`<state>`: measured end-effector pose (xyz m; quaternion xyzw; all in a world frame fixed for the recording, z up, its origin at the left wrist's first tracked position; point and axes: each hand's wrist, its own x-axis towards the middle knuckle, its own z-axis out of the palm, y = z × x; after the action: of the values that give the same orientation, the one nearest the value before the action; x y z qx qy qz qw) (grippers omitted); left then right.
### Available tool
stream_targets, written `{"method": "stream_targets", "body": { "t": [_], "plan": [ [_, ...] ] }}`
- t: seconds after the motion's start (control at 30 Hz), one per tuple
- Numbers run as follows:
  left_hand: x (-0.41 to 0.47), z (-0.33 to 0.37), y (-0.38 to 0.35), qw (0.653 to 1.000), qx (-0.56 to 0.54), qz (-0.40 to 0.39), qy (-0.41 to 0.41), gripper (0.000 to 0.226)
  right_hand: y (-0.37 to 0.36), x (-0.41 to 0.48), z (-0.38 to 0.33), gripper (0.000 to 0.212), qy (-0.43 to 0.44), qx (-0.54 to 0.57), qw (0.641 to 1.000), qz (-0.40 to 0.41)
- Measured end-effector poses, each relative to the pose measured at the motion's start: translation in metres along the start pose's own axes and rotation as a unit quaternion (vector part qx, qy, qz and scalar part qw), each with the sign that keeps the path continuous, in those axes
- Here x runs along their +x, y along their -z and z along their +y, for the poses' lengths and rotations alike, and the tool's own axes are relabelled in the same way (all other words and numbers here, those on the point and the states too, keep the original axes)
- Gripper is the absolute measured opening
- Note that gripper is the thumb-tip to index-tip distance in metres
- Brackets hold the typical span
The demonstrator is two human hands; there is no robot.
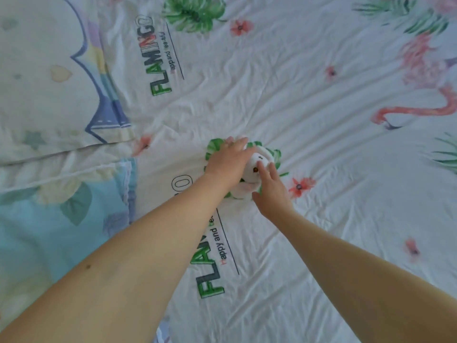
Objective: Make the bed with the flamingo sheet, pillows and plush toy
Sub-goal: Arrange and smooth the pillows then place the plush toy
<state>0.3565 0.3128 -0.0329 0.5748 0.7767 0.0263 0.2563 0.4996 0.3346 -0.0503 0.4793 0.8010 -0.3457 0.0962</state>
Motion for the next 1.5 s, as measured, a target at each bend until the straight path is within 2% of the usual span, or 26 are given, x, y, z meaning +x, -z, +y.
{"method": "stream_targets", "body": {
  "t": [0.1, 0.17, 0.3, 0.4, 0.5, 0.6, 0.7, 0.87, 0.97, 1.13, 1.23, 1.37, 1.5],
  "plan": [
    [0.019, 0.004, -0.011, 0.998, 0.036, -0.052, 0.003, 0.046, -0.002, 0.008, 0.005, 0.083, -0.003, -0.021, 1.000, -0.021],
    [0.026, 0.004, -0.020, 0.997, 0.030, -0.055, 0.035, 0.039, -0.005, 0.010, 0.006, 0.086, -0.003, -0.042, 0.998, -0.044],
    [0.039, 0.009, -0.030, 0.994, 0.095, -0.042, 0.044, 0.038, -0.005, 0.012, 0.009, 0.088, 0.003, -0.077, 0.994, -0.075],
    [0.045, 0.009, -0.027, 0.994, 0.035, -0.056, 0.085, 0.028, -0.004, 0.013, 0.010, 0.090, 0.008, -0.108, 0.991, -0.079],
    [0.049, 0.007, -0.026, 0.995, -0.006, -0.022, 0.099, 0.023, -0.004, 0.014, 0.010, 0.090, 0.012, -0.130, 0.988, -0.087],
    [0.038, 0.010, -0.023, 0.996, 0.033, -0.036, 0.077, 0.027, 0.000, 0.010, 0.011, 0.091, 0.024, -0.132, 0.987, -0.085],
    [0.026, 0.006, -0.028, 0.995, 0.078, -0.030, 0.059, 0.043, 0.001, -0.001, 0.013, 0.093, 0.049, -0.125, 0.989, -0.066],
    [-0.001, 0.009, -0.018, 0.993, 0.024, 0.037, 0.105, 0.048, 0.000, -0.024, 0.007, 0.097, 0.034, -0.034, 0.999, 0.010],
    [-0.028, 0.010, -0.010, 0.989, -0.018, 0.095, 0.108, 0.050, 0.003, -0.037, -0.006, 0.092, 0.042, 0.069, 0.996, 0.045],
    [-0.077, 0.016, 0.025, 0.978, -0.073, 0.160, 0.110, 0.048, 0.020, -0.070, -0.047, 0.084, 0.001, 0.273, 0.960, 0.054],
    [-0.110, 0.021, 0.051, 0.971, -0.092, 0.188, 0.116, 0.044, 0.033, -0.094, -0.074, 0.086, 0.014, 0.330, 0.941, 0.075],
    [-0.158, 0.025, 0.087, 0.963, -0.115, 0.216, 0.111, 0.047, 0.050, -0.131, -0.107, 0.077, 0.024, 0.388, 0.917, 0.085],
    [-0.212, 0.027, 0.120, 0.955, -0.155, 0.241, 0.077, 0.047, 0.058, -0.170, -0.140, 0.086, 0.043, 0.437, 0.893, 0.096]
  ]
}}
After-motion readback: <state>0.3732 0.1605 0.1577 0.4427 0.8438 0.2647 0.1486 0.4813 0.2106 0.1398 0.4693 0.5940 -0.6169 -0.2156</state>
